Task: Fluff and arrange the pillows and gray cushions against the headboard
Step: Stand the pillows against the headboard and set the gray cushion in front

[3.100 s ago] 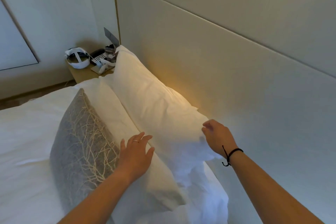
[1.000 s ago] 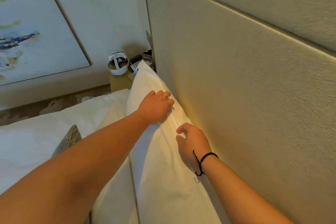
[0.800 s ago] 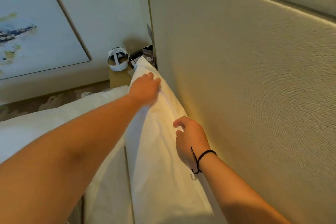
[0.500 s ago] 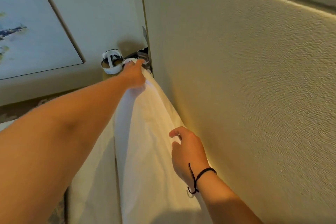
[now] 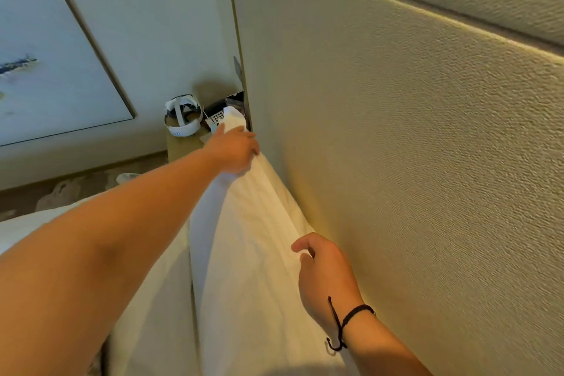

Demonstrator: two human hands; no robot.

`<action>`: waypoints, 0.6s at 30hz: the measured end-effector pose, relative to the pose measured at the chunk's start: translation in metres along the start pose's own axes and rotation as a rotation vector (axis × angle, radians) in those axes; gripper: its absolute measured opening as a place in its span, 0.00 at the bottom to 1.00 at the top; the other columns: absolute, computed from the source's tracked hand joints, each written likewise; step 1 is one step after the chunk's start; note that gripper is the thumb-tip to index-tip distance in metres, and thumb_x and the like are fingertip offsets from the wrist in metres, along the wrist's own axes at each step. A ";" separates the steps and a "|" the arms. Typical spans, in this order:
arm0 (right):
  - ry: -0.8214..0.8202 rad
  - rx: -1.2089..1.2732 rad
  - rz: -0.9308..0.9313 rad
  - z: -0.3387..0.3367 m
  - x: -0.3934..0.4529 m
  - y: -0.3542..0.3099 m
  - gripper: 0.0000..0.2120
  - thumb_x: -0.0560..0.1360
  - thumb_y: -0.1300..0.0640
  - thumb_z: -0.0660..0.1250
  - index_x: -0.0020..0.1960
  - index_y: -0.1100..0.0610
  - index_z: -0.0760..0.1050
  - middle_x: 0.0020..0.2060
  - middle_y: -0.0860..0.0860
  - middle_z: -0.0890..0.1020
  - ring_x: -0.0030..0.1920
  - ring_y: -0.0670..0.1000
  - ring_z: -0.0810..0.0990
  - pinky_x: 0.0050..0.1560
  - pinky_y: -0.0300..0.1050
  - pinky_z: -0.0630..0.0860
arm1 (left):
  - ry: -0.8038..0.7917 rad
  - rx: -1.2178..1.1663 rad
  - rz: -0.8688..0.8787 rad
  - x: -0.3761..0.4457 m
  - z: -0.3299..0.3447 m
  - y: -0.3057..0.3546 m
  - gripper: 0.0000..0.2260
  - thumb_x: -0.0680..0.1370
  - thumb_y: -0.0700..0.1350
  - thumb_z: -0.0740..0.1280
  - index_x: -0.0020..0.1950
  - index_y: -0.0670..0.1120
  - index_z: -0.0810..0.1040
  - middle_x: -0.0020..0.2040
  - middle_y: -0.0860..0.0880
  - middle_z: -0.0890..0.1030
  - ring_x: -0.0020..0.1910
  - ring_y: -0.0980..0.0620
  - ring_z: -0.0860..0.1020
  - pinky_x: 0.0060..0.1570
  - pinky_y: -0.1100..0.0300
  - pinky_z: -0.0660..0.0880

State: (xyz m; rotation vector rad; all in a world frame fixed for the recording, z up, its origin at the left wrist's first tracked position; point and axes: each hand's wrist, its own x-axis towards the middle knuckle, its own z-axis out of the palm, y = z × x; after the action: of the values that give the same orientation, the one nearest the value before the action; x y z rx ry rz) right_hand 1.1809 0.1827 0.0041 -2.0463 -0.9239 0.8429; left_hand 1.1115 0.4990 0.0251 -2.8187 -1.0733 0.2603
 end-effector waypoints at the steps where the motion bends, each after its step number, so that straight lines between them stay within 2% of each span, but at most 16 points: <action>1: -0.002 0.004 0.002 0.000 -0.001 0.001 0.16 0.79 0.63 0.56 0.46 0.44 0.75 0.38 0.43 0.75 0.32 0.44 0.75 0.30 0.37 0.70 | 0.016 0.037 -0.027 -0.003 -0.001 -0.007 0.18 0.78 0.48 0.61 0.68 0.55 0.74 0.76 0.50 0.65 0.77 0.45 0.58 0.72 0.34 0.53; 4: 0.023 0.023 -0.015 0.000 -0.006 0.004 0.16 0.80 0.62 0.57 0.43 0.44 0.76 0.32 0.46 0.75 0.25 0.43 0.68 0.24 0.32 0.64 | 0.043 0.010 -0.170 -0.006 -0.011 -0.031 0.21 0.78 0.46 0.61 0.71 0.51 0.68 0.76 0.44 0.63 0.73 0.38 0.62 0.68 0.35 0.63; 7: 0.055 0.037 -0.023 -0.003 -0.007 0.002 0.16 0.80 0.61 0.59 0.41 0.44 0.77 0.32 0.47 0.77 0.25 0.43 0.71 0.24 0.31 0.65 | 0.016 -0.080 -0.244 -0.007 -0.018 -0.038 0.19 0.81 0.44 0.57 0.72 0.51 0.63 0.77 0.39 0.60 0.69 0.34 0.68 0.61 0.39 0.71; 9: 0.071 0.013 -0.015 -0.005 -0.007 0.000 0.16 0.80 0.60 0.59 0.41 0.43 0.77 0.35 0.46 0.78 0.30 0.45 0.75 0.27 0.32 0.69 | -0.009 -0.207 -0.229 -0.005 -0.020 -0.034 0.24 0.80 0.41 0.58 0.76 0.53 0.59 0.75 0.38 0.64 0.66 0.34 0.72 0.58 0.41 0.73; 12: 0.072 -0.004 -0.002 -0.004 -0.007 -0.001 0.17 0.80 0.59 0.60 0.41 0.41 0.78 0.38 0.42 0.78 0.37 0.43 0.77 0.33 0.33 0.73 | -0.002 -0.489 -0.246 0.003 -0.027 -0.029 0.35 0.76 0.34 0.63 0.79 0.51 0.54 0.60 0.37 0.77 0.51 0.40 0.78 0.46 0.50 0.76; 14: 0.059 -0.015 0.001 -0.002 -0.006 0.000 0.17 0.81 0.59 0.60 0.42 0.39 0.78 0.37 0.40 0.77 0.37 0.41 0.77 0.34 0.31 0.72 | 0.078 -0.763 -0.318 0.013 -0.035 -0.025 0.30 0.79 0.35 0.61 0.79 0.48 0.55 0.48 0.41 0.78 0.41 0.47 0.75 0.39 0.55 0.71; 15: 0.056 -0.018 0.001 -0.002 -0.006 0.001 0.18 0.81 0.59 0.60 0.42 0.38 0.78 0.36 0.40 0.77 0.36 0.40 0.77 0.33 0.29 0.70 | 0.125 -0.943 -0.357 0.019 -0.039 -0.021 0.27 0.80 0.38 0.60 0.78 0.47 0.58 0.47 0.44 0.76 0.41 0.50 0.73 0.40 0.57 0.69; 16: 0.053 -0.014 -0.001 -0.002 -0.004 0.002 0.18 0.81 0.59 0.59 0.42 0.39 0.78 0.35 0.40 0.78 0.35 0.39 0.76 0.31 0.27 0.68 | 0.157 -1.119 -0.370 0.025 -0.042 -0.019 0.24 0.81 0.42 0.60 0.77 0.46 0.60 0.53 0.45 0.77 0.45 0.50 0.74 0.44 0.59 0.70; 18: 0.035 -0.013 0.001 -0.002 -0.001 0.003 0.19 0.81 0.61 0.59 0.40 0.42 0.79 0.36 0.39 0.77 0.36 0.37 0.75 0.33 0.26 0.67 | 0.163 -1.334 -0.347 0.034 -0.043 -0.018 0.24 0.81 0.54 0.61 0.76 0.47 0.65 0.68 0.47 0.73 0.62 0.48 0.73 0.61 0.57 0.68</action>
State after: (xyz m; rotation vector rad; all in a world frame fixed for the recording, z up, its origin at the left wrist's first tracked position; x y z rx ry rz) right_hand 1.1831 0.1798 0.0029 -2.0662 -0.9110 0.8012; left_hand 1.1337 0.5336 0.0664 -3.3317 -2.2344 -1.0982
